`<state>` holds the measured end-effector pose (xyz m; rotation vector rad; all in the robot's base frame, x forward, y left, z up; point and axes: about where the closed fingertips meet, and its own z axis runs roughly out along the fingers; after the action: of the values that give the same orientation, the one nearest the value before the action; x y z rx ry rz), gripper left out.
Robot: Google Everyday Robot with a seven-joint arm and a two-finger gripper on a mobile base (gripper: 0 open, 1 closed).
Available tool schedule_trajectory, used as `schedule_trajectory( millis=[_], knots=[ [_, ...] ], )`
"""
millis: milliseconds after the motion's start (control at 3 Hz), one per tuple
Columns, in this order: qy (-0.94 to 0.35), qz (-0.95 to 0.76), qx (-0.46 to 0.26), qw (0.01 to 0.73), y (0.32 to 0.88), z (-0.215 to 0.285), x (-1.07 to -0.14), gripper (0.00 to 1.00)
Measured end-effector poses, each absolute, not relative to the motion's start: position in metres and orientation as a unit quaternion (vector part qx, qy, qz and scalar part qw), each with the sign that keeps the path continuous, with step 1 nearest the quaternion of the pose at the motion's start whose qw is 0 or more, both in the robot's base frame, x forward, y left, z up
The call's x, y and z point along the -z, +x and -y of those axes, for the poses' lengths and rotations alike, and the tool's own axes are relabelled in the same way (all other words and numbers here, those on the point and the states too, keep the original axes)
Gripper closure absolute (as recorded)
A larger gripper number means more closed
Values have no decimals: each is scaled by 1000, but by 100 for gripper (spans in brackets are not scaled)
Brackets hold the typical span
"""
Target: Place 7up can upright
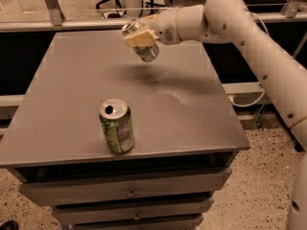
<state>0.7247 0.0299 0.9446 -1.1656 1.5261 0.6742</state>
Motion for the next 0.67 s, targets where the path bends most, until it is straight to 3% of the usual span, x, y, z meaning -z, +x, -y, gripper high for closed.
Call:
schedule_trajectory(
  millis=[667],
  knots=[
    [-435, -584, -325, 603, 713, 54, -937, 100]
  ],
)
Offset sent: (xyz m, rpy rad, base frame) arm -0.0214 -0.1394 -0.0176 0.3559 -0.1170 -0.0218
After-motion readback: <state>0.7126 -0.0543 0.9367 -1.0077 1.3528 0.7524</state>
